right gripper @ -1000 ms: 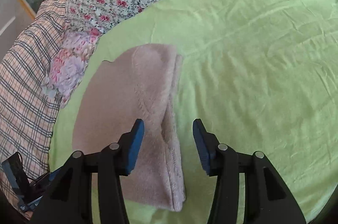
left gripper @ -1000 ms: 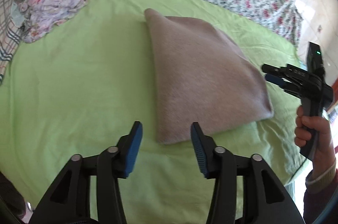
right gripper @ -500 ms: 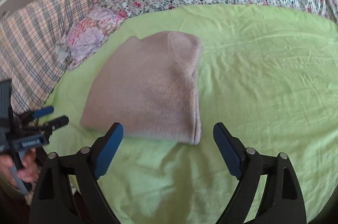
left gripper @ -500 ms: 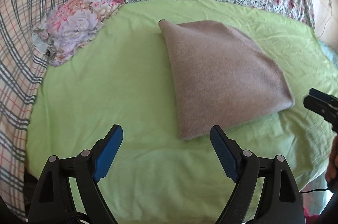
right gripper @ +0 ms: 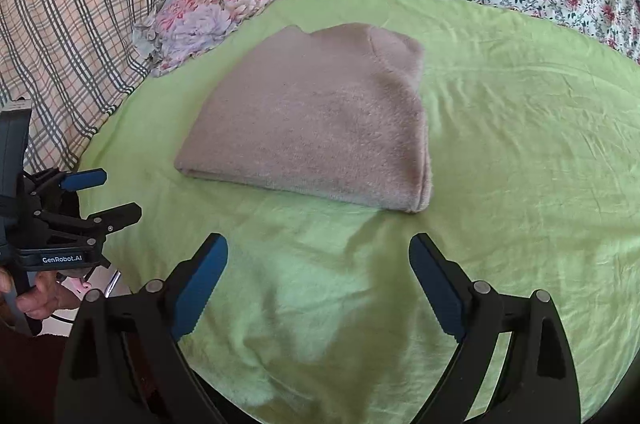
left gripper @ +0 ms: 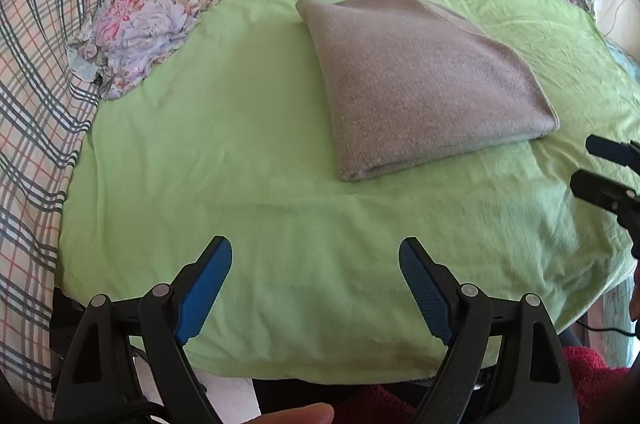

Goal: Fold small clothes

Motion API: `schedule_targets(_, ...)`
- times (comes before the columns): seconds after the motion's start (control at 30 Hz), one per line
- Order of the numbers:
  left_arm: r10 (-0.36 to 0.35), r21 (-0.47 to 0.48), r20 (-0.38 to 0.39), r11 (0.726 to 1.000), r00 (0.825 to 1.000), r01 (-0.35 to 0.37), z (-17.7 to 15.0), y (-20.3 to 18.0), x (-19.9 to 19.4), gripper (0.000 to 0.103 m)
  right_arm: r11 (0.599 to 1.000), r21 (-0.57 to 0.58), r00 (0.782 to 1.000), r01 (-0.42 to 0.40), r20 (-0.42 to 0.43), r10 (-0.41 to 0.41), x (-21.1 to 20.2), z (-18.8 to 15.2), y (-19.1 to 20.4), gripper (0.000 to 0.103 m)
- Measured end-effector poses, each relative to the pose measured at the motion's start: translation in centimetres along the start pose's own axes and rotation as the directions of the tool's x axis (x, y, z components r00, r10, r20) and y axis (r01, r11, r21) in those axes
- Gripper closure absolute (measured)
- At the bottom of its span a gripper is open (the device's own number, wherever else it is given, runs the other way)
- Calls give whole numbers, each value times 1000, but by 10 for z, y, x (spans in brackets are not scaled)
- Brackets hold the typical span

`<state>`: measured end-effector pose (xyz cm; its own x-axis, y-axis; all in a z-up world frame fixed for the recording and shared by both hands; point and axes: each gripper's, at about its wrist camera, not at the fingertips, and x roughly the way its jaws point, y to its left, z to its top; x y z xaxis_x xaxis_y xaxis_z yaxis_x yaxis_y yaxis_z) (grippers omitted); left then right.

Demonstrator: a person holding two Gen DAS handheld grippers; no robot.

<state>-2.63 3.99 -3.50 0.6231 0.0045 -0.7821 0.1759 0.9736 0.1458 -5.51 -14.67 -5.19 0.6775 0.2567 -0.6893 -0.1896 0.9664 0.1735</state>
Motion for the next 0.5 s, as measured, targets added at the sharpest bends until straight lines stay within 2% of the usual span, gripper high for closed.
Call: schedule_targets(0.5, 49, -15, 1, 999, 999, -49, 26, 2, 4, 14, 1000, -18, 1000, 1, -21, -1, 9, 16, 4, 11)
